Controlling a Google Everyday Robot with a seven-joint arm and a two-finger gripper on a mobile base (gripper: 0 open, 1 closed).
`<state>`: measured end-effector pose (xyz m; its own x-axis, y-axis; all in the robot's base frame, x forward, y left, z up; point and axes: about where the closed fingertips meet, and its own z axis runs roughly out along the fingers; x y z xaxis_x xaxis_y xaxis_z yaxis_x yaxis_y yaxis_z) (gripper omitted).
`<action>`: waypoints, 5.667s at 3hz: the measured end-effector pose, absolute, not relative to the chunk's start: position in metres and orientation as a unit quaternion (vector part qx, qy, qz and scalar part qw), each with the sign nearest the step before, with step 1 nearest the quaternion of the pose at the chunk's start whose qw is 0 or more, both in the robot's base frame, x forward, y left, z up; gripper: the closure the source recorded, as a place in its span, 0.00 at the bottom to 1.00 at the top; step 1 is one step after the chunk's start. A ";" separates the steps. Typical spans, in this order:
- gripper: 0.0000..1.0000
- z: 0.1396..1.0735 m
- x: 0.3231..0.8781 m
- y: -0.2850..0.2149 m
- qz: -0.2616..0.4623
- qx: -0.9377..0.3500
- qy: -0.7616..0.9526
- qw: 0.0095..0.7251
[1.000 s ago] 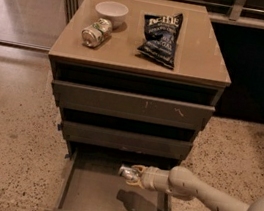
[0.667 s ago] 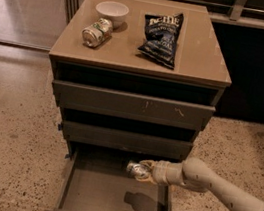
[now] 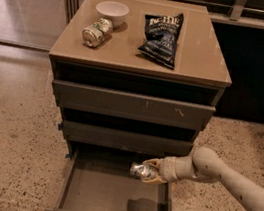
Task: Pick redbull can from bottom drawer and place on counter
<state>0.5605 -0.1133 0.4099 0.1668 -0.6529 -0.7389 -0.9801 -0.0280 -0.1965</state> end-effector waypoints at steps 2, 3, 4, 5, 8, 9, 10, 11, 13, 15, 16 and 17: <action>1.00 0.429 0.555 -0.122 0.217 -0.692 0.592 0.351; 1.00 0.483 0.540 -0.153 0.170 -0.711 0.585 0.351; 1.00 0.569 0.524 -0.192 0.104 -0.732 0.573 0.353; 1.00 0.666 0.510 -0.226 0.036 -0.751 0.556 0.354; 1.00 0.859 0.510 -0.251 -0.083 -0.749 0.521 0.401; 1.00 0.859 0.510 -0.251 -0.083 -0.749 0.521 0.401; 1.00 0.867 0.529 -0.251 -0.094 -0.751 0.515 0.402; 1.00 0.869 0.565 -0.247 -0.099 -0.749 0.508 0.415; 1.00 0.870 0.643 -0.231 -0.078 -0.721 0.517 0.455; 1.00 0.843 0.706 -0.205 0.045 -0.712 0.523 0.467; 1.00 0.836 0.723 -0.200 0.104 -0.699 0.523 0.476; 1.00 0.871 0.728 -0.215 0.101 -0.669 0.512 0.529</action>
Offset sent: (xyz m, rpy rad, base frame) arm -0.0117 -0.0279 0.0545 -0.0669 -0.0945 0.0416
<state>0.7283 -0.2150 0.8705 0.4546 -0.5784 -0.6773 -0.7929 0.0837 -0.6036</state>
